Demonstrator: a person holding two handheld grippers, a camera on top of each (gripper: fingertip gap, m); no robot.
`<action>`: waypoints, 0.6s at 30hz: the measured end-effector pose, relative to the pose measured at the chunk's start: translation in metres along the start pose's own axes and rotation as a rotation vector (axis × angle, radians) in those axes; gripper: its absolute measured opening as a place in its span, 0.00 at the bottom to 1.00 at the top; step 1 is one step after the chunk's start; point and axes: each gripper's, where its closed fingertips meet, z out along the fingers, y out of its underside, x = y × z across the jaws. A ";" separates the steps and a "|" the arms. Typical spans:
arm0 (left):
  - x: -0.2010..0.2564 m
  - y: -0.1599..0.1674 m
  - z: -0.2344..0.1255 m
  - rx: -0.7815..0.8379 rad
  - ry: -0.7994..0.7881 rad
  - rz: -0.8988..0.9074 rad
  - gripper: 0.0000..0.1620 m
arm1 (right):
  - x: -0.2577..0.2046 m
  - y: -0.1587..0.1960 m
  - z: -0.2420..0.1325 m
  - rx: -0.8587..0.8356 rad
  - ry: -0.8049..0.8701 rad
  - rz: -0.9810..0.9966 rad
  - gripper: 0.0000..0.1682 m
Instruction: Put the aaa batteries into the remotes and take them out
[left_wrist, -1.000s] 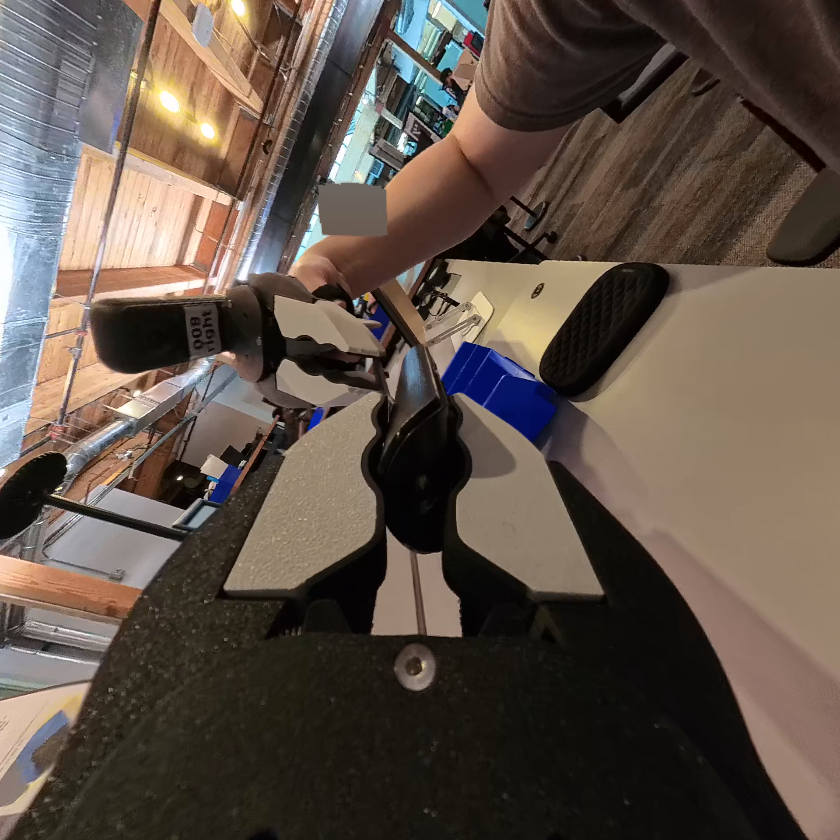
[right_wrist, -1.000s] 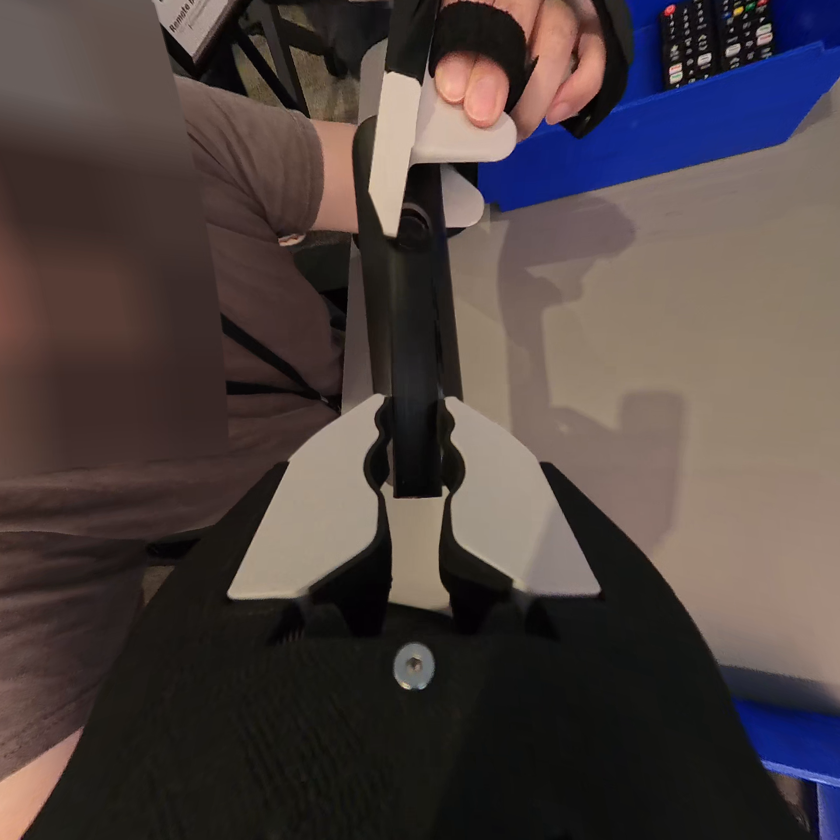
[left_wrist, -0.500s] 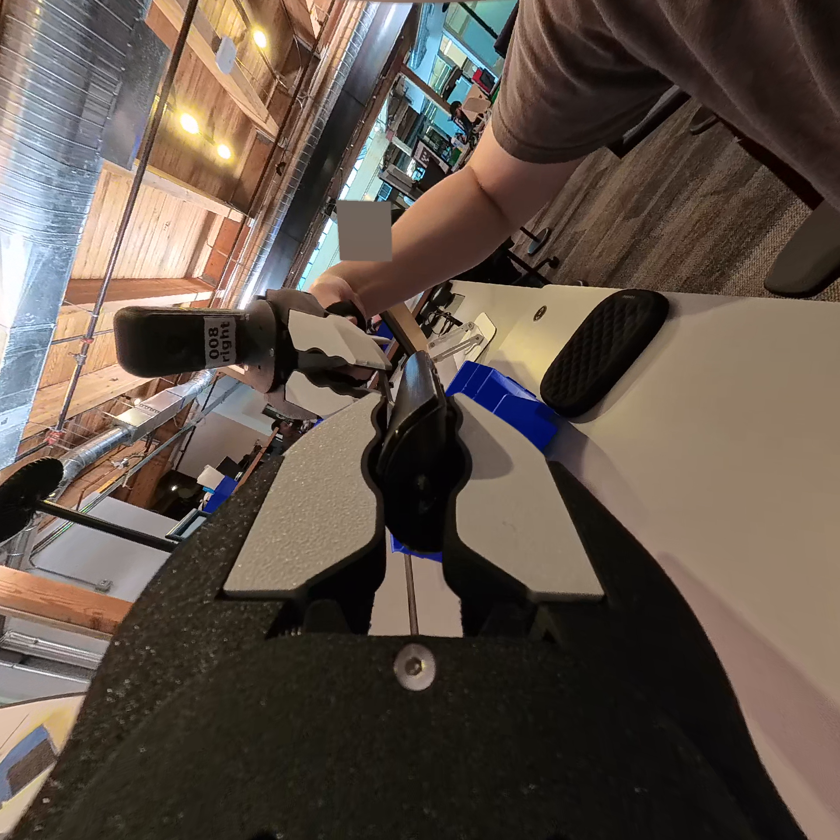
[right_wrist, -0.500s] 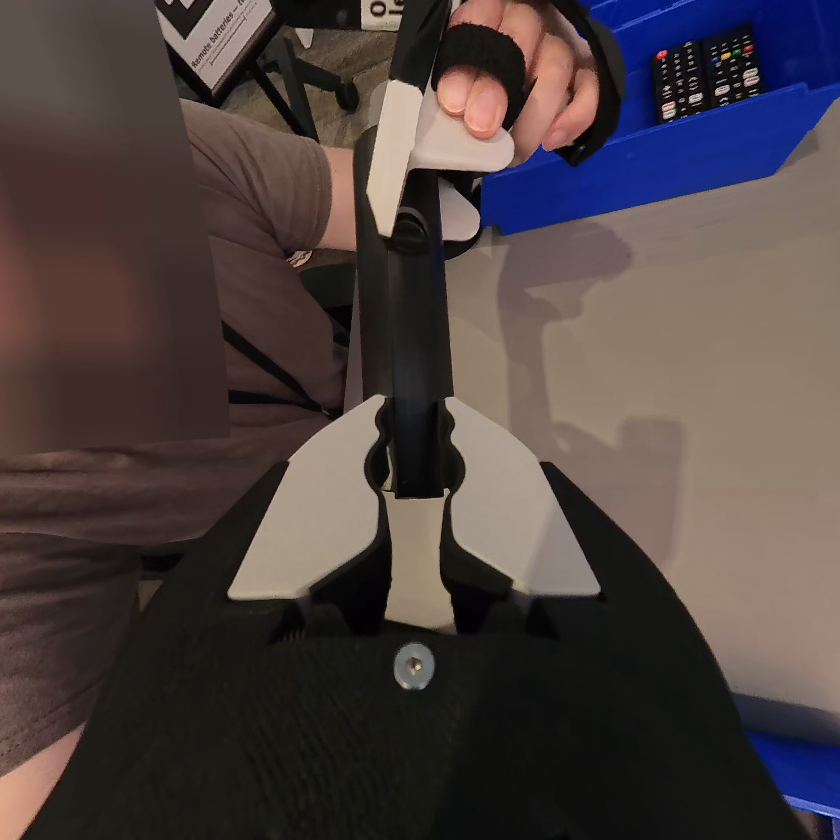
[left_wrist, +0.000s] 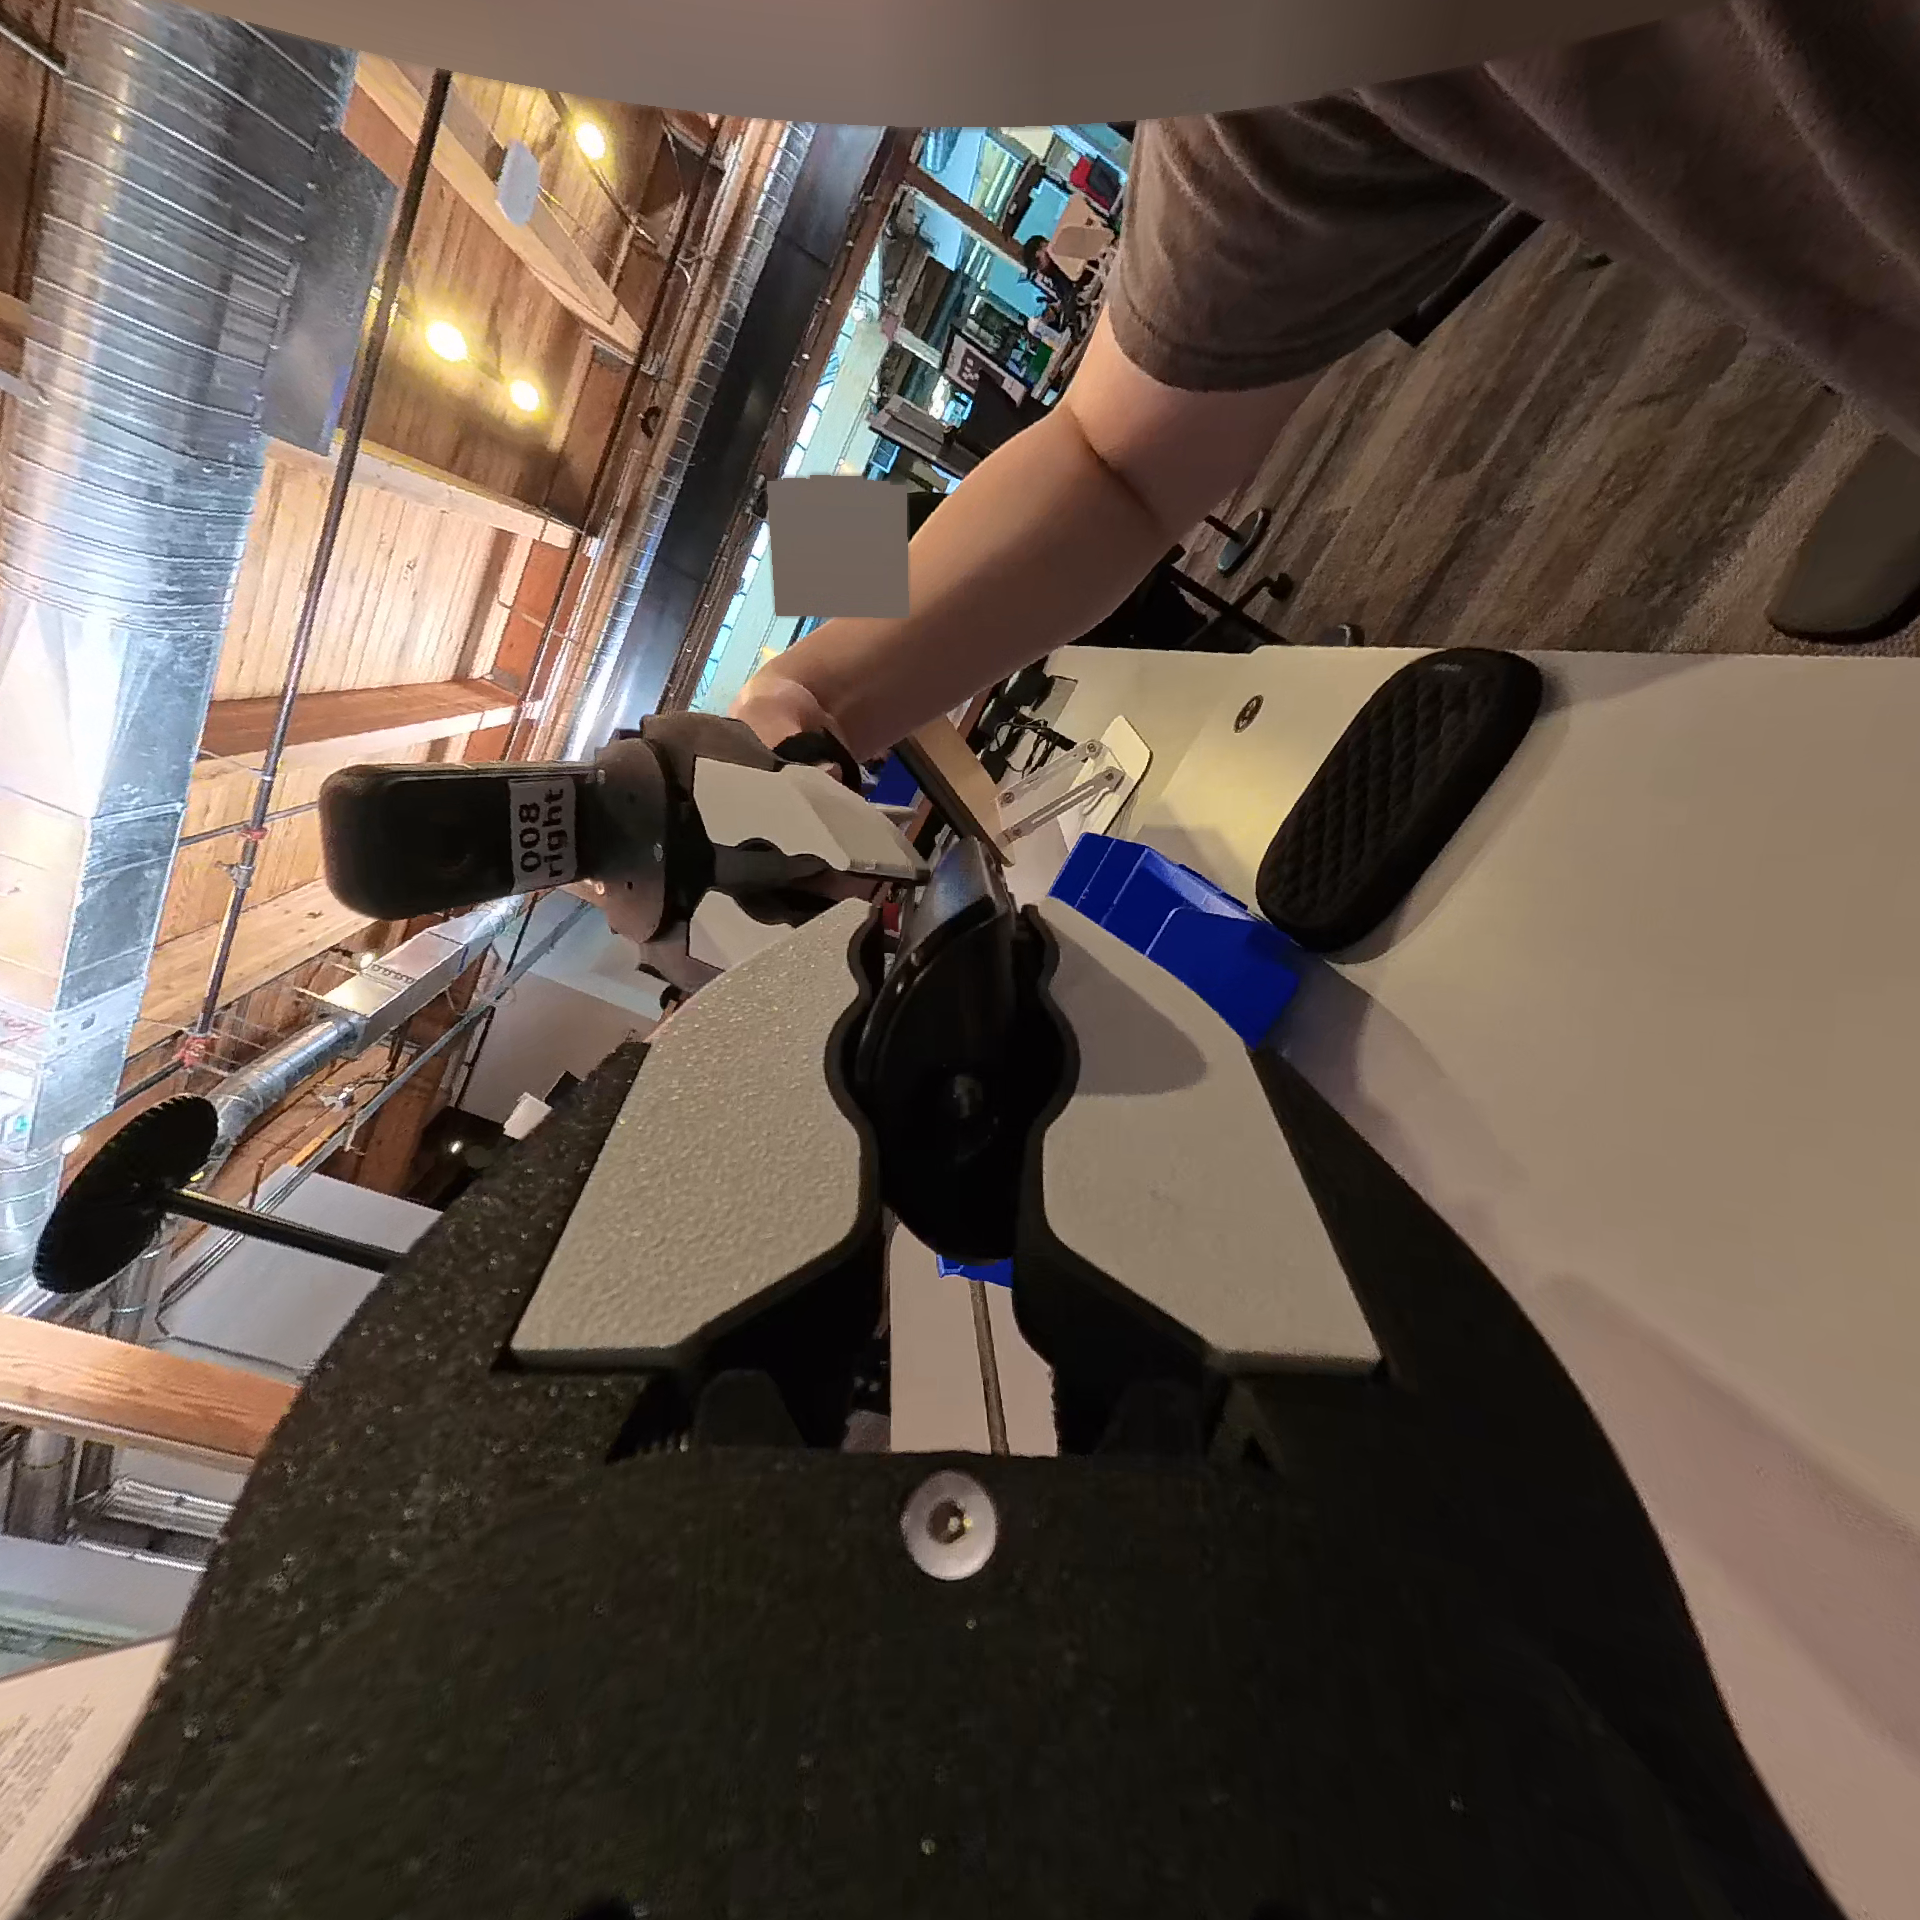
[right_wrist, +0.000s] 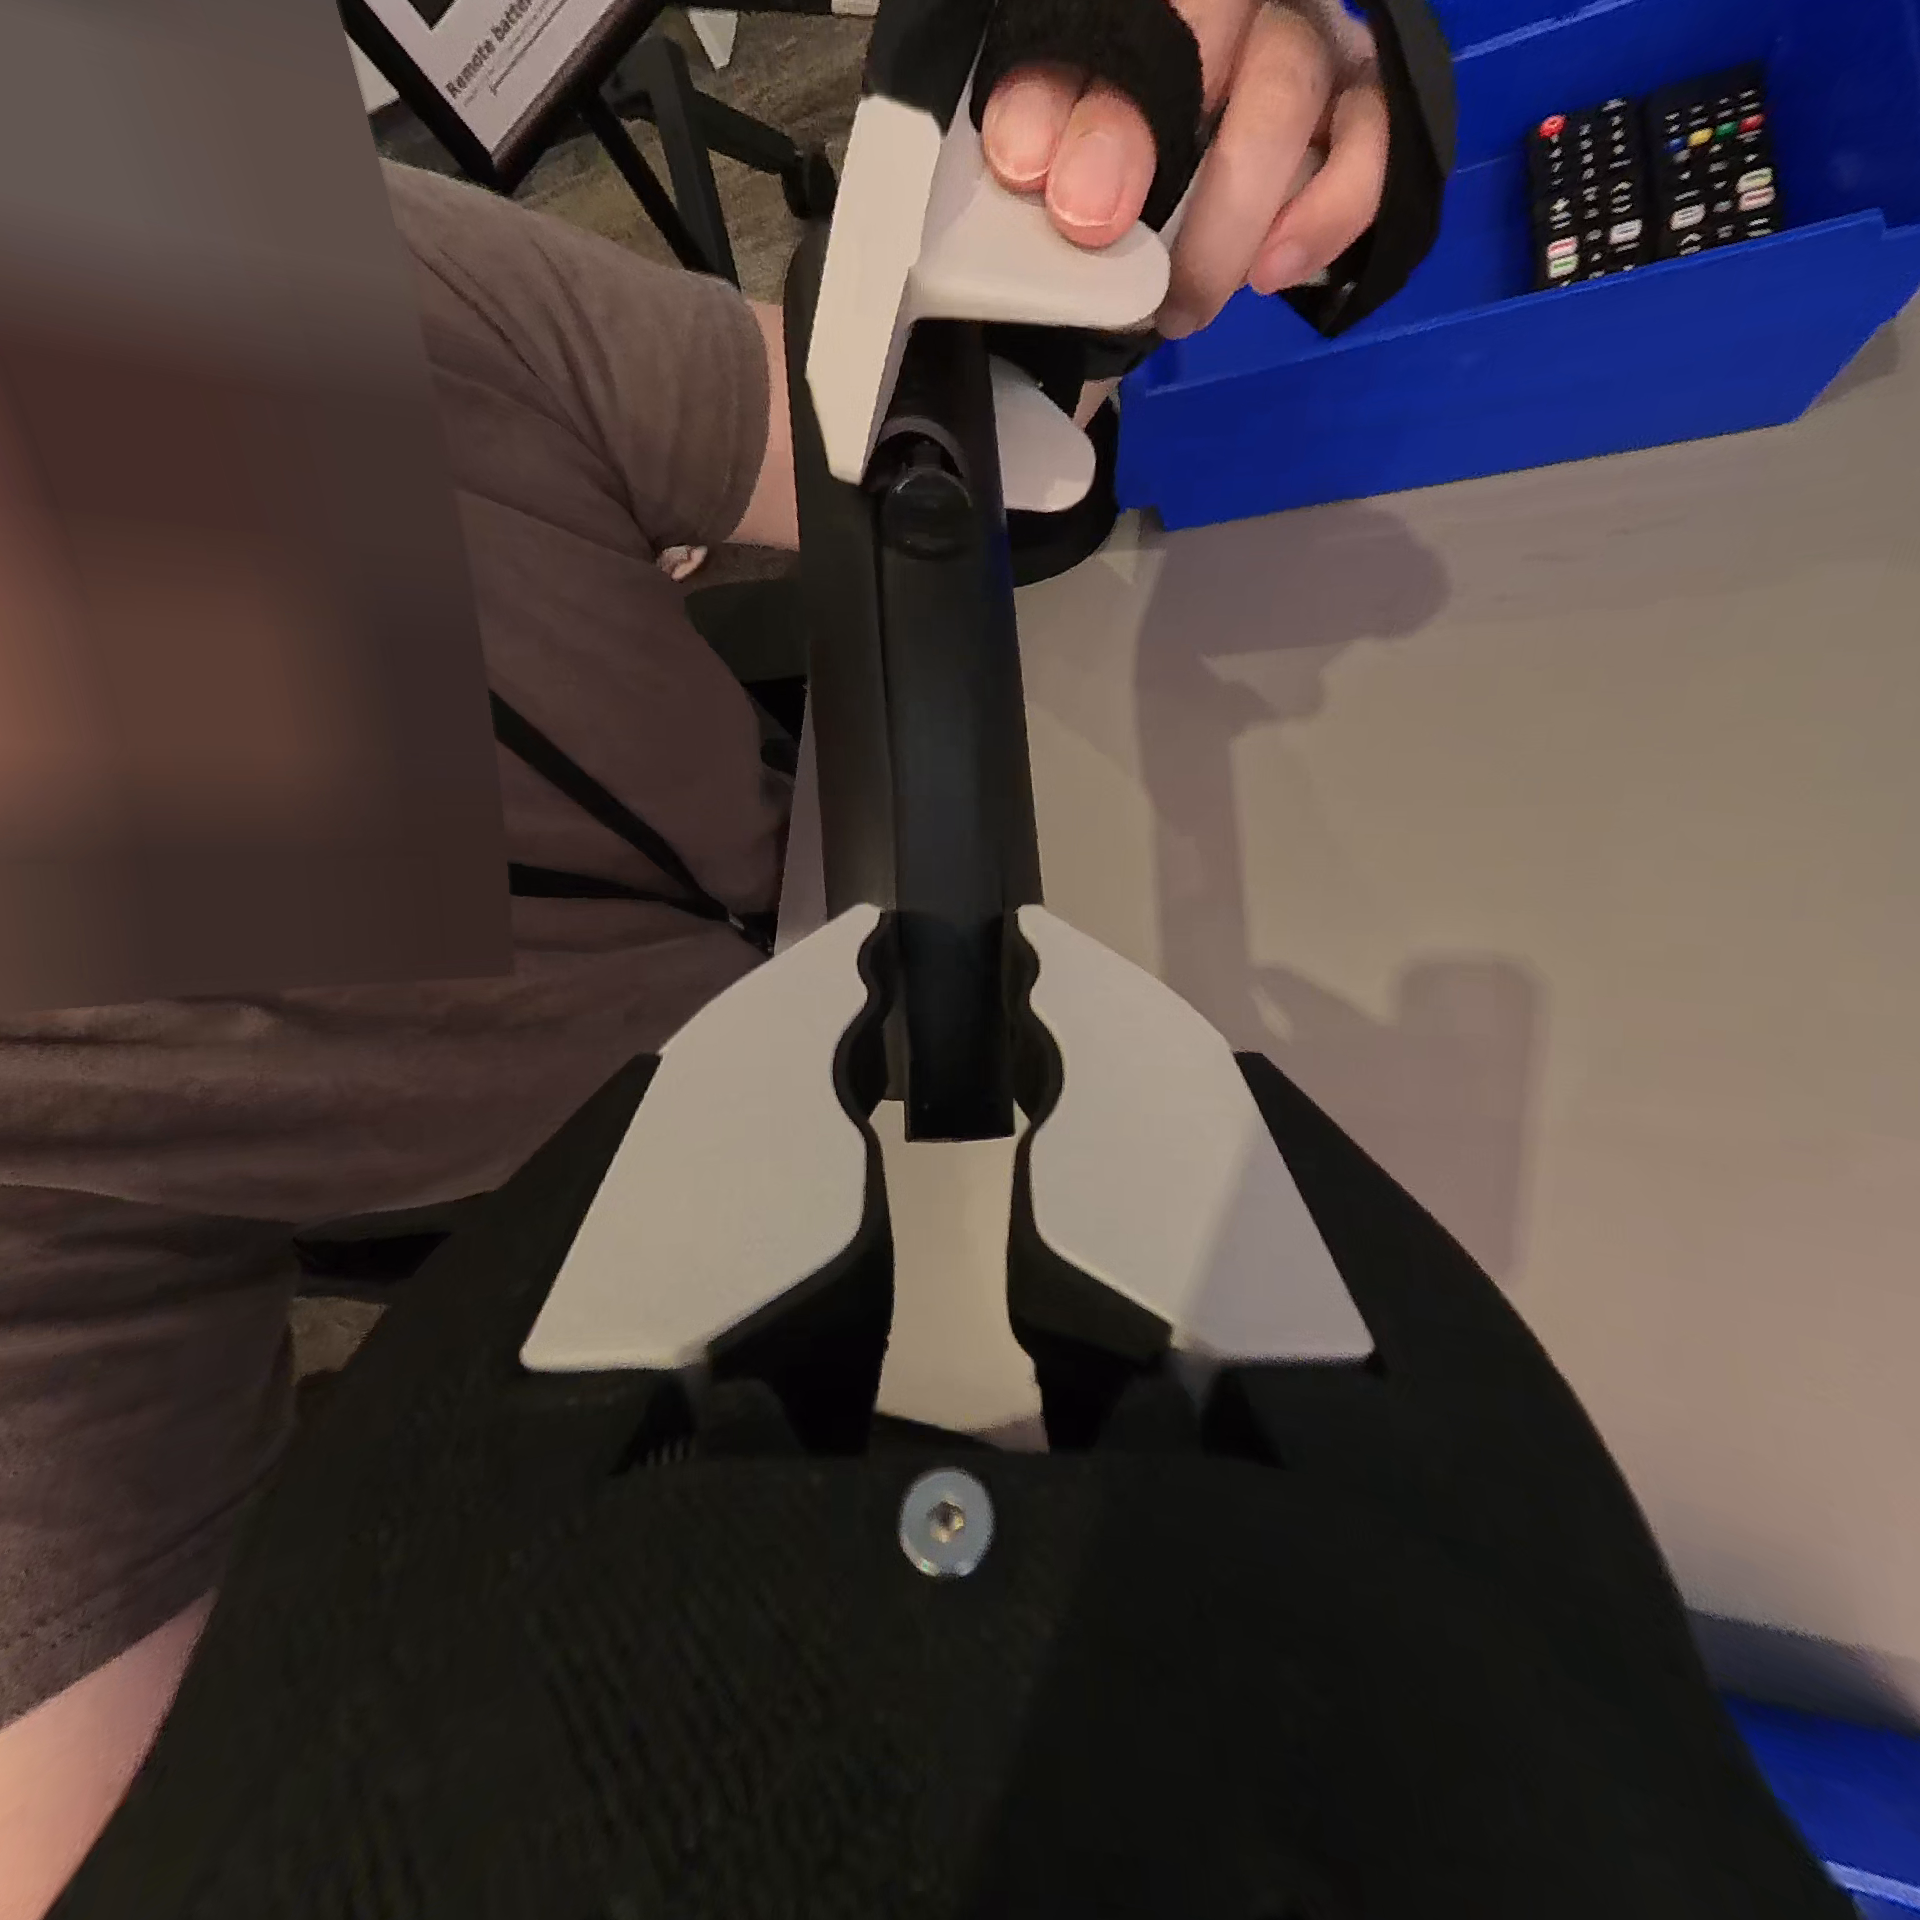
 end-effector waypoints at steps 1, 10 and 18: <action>0.002 0.000 0.001 -0.007 0.008 0.012 0.15 | -0.001 0.002 0.001 -0.019 0.001 -0.008 0.12; 0.002 -0.006 0.004 -0.021 -0.003 0.060 0.15 | -0.008 -0.003 -0.002 -0.001 0.020 -0.073 0.22; -0.001 -0.009 0.002 -0.033 -0.016 0.090 0.15 | -0.017 -0.014 -0.047 0.408 0.154 -0.200 0.30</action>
